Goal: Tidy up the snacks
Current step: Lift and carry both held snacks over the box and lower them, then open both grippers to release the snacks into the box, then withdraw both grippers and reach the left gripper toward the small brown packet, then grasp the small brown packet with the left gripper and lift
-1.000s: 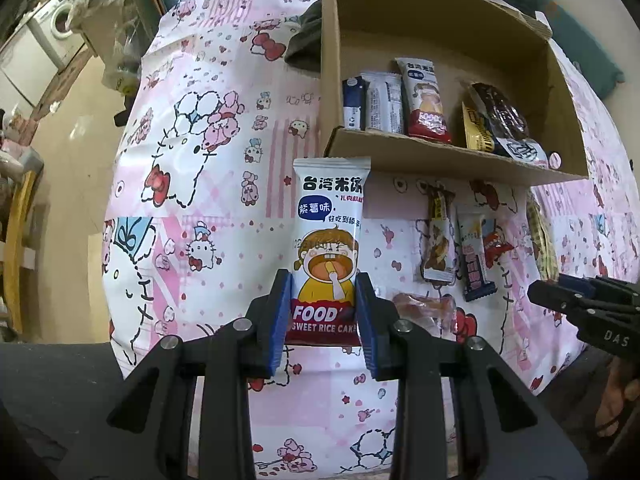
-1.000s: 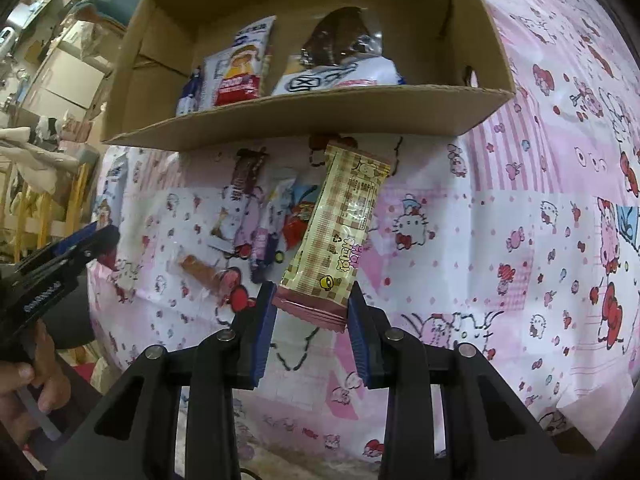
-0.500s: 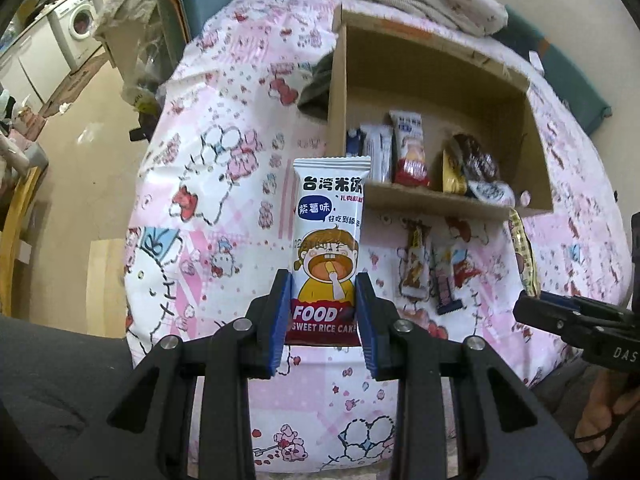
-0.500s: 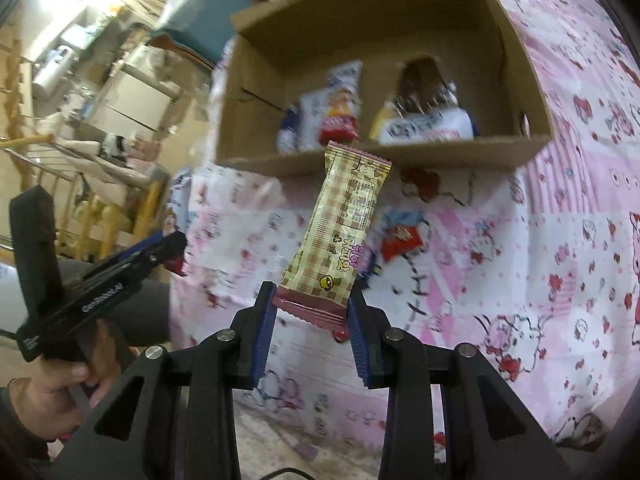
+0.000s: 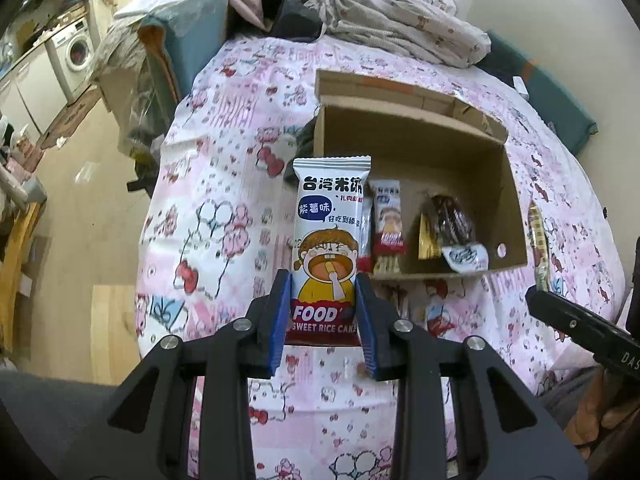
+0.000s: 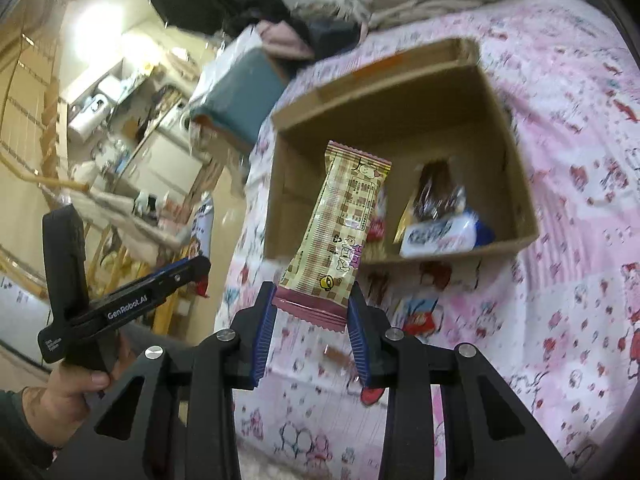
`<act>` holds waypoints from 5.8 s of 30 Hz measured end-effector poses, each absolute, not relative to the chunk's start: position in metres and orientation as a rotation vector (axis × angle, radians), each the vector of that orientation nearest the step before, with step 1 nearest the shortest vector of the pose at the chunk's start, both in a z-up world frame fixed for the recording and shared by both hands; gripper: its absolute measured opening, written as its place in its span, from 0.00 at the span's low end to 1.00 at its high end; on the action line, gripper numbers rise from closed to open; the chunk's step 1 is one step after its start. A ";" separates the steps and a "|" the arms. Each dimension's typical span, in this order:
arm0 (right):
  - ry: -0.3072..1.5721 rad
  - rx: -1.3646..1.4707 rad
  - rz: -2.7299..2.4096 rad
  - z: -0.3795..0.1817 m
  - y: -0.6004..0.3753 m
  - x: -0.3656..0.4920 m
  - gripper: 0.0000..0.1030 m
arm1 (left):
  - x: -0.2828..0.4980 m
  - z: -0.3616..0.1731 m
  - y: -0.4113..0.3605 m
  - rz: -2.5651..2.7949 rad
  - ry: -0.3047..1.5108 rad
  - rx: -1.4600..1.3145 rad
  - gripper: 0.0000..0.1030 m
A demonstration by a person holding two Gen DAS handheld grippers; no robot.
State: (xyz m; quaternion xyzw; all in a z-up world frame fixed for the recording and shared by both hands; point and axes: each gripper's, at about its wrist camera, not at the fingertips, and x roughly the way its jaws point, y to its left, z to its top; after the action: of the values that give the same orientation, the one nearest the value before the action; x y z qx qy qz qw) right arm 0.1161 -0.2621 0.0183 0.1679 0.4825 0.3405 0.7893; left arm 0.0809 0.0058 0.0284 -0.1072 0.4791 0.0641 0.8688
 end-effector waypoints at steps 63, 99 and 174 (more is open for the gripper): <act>1.175 0.149 0.412 -0.039 -0.269 0.198 0.38 | 0.190 -0.041 -0.017 0.038 1.080 -0.251 0.27; 1.110 0.270 0.438 -0.017 -0.283 0.172 0.78 | 0.143 -0.006 -0.005 0.111 1.000 -0.205 0.79; 1.388 0.609 0.386 -0.084 -0.296 0.133 0.57 | 0.075 -0.091 -0.031 0.052 1.468 -0.265 0.12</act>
State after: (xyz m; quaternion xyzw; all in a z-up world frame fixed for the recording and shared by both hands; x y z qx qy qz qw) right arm 0.1332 -0.2963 -0.0845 0.2745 0.6252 0.1739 0.7096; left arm 0.0748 -0.0314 -0.0912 -0.1204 0.6678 0.0238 0.7342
